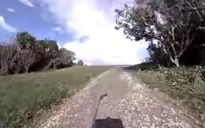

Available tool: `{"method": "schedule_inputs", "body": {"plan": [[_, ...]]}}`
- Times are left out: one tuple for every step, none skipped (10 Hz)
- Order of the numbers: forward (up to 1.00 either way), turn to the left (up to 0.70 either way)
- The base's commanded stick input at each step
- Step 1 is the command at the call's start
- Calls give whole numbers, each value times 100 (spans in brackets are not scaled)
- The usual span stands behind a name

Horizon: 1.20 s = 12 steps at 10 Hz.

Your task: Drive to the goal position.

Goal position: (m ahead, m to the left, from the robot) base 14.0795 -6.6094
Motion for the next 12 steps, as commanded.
{"method": "schedule_inputs", "body": {"plan": [[70, 1], [70, 1], [70, 1], [70, 1], [70, 1], [70, 1], [70, 1], [70, 1], [70, 1], [70, 1], [70, 1], [70, 1]]}}
